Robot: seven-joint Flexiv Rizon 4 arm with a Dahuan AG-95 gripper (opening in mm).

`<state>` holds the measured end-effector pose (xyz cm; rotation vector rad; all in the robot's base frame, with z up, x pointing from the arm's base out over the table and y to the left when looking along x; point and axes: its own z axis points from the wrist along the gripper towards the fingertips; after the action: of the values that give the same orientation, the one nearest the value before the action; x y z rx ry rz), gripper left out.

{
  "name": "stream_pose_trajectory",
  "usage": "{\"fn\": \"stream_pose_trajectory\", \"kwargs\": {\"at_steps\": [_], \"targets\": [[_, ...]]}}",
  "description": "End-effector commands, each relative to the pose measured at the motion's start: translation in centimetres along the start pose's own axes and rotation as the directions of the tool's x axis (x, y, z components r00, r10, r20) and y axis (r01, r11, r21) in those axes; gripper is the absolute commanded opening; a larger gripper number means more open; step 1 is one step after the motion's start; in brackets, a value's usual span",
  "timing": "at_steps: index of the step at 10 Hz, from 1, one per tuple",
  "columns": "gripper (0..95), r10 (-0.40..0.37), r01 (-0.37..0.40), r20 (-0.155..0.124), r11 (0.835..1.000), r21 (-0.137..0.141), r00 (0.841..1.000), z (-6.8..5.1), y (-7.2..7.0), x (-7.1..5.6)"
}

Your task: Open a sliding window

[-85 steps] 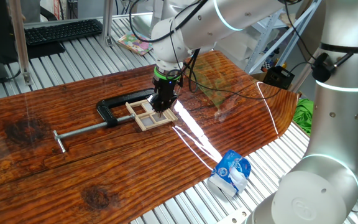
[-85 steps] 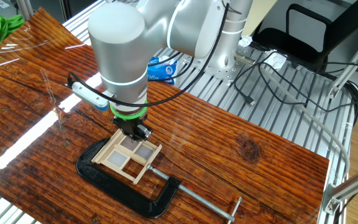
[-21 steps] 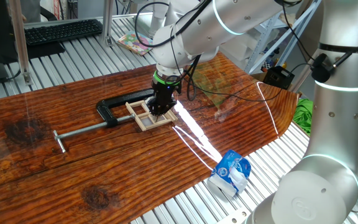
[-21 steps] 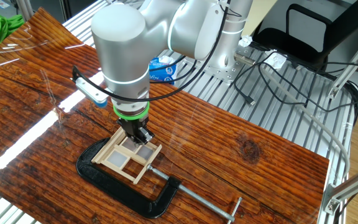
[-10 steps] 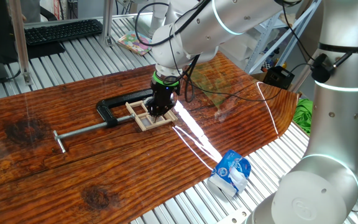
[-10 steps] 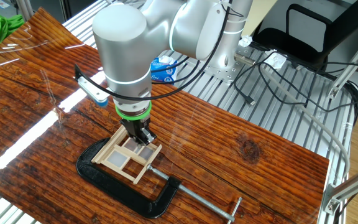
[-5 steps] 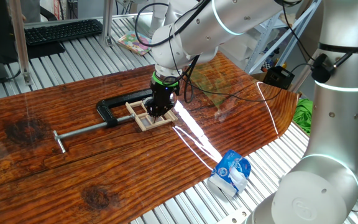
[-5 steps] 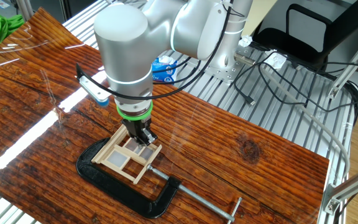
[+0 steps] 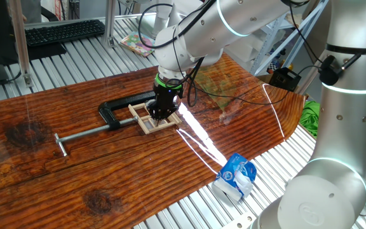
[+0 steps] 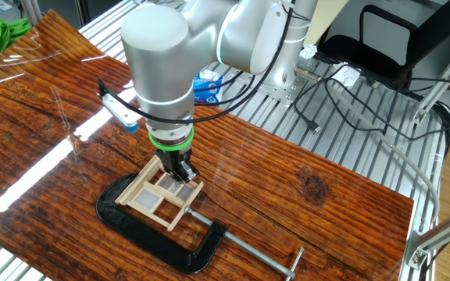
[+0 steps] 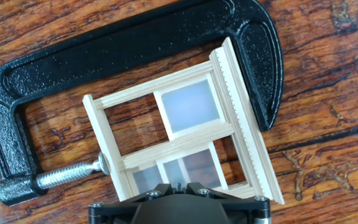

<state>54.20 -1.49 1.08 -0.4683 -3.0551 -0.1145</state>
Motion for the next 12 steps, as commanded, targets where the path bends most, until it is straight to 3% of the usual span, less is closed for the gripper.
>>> {"fn": "stream_pose_trajectory", "kwargs": {"at_steps": [1,12], "targets": [[0.0,0.006,-0.006,0.007,1.0,-0.002,1.0,0.13,0.07,0.09],[0.0,0.027,-0.027,0.005,1.0,-0.01,1.0,0.21,0.46,0.38]]}}
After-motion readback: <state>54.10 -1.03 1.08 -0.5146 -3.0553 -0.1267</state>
